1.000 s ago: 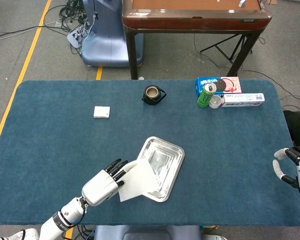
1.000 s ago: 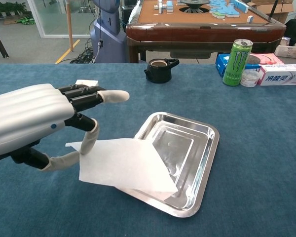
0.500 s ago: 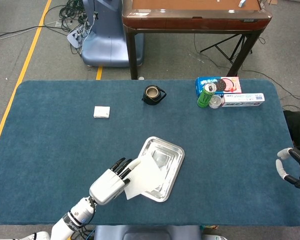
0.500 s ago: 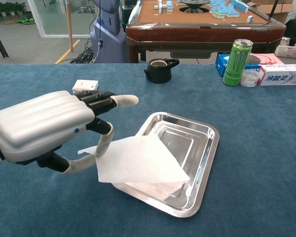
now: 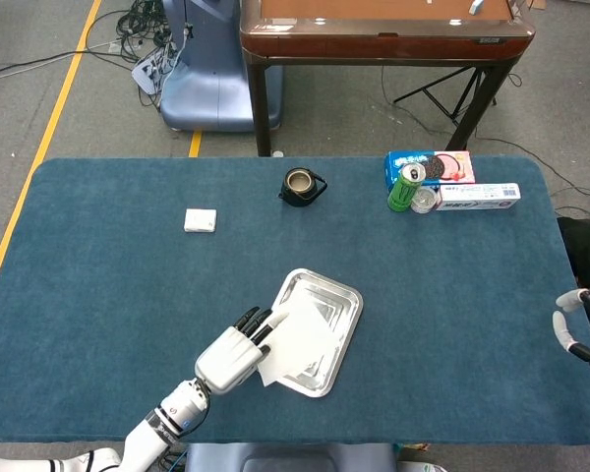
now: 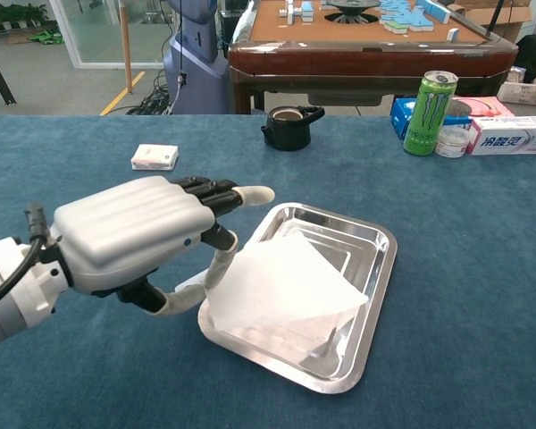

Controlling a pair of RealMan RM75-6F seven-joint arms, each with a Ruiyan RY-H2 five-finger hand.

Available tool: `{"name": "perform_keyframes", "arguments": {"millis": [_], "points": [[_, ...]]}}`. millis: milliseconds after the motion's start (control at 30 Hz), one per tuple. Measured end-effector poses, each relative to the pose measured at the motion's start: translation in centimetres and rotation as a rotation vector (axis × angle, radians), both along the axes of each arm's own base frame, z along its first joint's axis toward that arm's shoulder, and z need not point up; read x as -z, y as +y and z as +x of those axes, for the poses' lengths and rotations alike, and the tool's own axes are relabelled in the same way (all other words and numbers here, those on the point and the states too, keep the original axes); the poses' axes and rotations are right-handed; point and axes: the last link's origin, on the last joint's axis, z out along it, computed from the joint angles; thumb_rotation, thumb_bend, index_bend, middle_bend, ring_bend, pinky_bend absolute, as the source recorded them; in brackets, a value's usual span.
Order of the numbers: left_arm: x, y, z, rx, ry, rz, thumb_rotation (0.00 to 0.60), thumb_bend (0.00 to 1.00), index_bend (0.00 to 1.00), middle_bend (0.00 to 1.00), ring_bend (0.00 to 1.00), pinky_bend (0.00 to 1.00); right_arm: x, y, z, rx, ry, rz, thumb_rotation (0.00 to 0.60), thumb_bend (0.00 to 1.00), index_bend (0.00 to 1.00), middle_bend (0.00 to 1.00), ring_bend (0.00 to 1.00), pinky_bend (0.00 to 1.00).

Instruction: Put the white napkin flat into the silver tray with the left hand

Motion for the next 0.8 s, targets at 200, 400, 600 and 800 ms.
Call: {"name": "perform_keyframes", "arguments": {"millis": [200, 400, 600, 800], "points": [[0.7, 0.3, 0.4, -0.012, 0.004, -0.015, 0.6, 0.48, 0.65, 0.02, 0.0, 0.07, -0.5, 0.1, -0.1, 0.002, -0.007, -0.015, 0.6, 0.41, 0.51, 0.57, 0.43, 0.46], [1.3, 0.4, 0.9, -0.01, 0.017, -0.02, 0.6, 0.47, 0.63, 0.02, 0.0, 0.07, -1.0, 0.3, -0.2, 0.001, -0.019, -0.031, 0.6, 0.41, 0.51, 0.57, 0.43, 0.46], [1.7, 0.2, 1.4, -0.008, 0.036, -0.014, 0.6, 0.47, 0.63, 0.02, 0.0, 0.07, -1.5, 0.6, -0.3, -0.002, -0.031, -0.052, 0.6, 0.41, 0.51, 0.57, 0.43, 0.46], [2.0, 0.3, 1.8, -0.028, 0.055, 0.019, 0.6, 0.47, 0.63, 0.02, 0.0, 0.07, -2.0, 0.7, -0.4, 0.0, -0.04, -0.068, 0.6, 0.41, 0.51, 0.57, 0.43, 0.46]]}}
